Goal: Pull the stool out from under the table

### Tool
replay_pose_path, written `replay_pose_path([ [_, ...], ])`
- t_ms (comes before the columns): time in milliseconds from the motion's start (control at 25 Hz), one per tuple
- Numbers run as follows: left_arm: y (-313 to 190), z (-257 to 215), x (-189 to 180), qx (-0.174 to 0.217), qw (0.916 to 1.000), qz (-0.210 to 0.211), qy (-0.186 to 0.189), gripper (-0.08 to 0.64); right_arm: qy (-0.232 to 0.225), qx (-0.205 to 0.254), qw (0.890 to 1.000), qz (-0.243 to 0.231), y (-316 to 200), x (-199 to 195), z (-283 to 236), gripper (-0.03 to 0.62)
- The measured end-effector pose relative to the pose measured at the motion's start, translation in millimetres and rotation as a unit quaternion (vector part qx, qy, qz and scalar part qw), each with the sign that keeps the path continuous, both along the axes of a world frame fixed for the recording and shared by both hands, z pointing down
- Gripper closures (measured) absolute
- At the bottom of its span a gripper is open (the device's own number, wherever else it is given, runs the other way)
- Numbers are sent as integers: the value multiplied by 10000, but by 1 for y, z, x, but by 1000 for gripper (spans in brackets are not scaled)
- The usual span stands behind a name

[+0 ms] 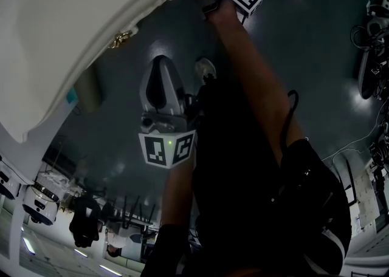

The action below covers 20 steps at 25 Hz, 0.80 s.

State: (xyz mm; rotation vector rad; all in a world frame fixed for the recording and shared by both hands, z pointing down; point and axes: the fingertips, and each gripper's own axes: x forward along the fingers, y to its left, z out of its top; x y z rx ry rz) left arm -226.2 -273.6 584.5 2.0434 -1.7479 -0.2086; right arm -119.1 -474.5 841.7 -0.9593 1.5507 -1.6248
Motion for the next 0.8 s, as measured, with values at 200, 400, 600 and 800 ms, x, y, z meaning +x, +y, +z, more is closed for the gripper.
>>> replay_pose_path([
  [200, 8, -9, 3, -33, 9999, 17, 121, 551, 2, 13, 10000, -25, 18, 2, -1, 49],
  [400, 17, -20, 8, -54, 9999, 107, 96, 551, -15, 6, 10000, -10, 37, 8, -2, 49],
  [600, 31, -21, 9, -143, 9999, 34, 71, 549, 4, 16, 10000, -77, 55, 16, 1, 49],
  [800, 53, -24, 18, -246, 9996, -21, 143, 549, -36, 51, 9999, -159, 83, 29, -2, 49],
])
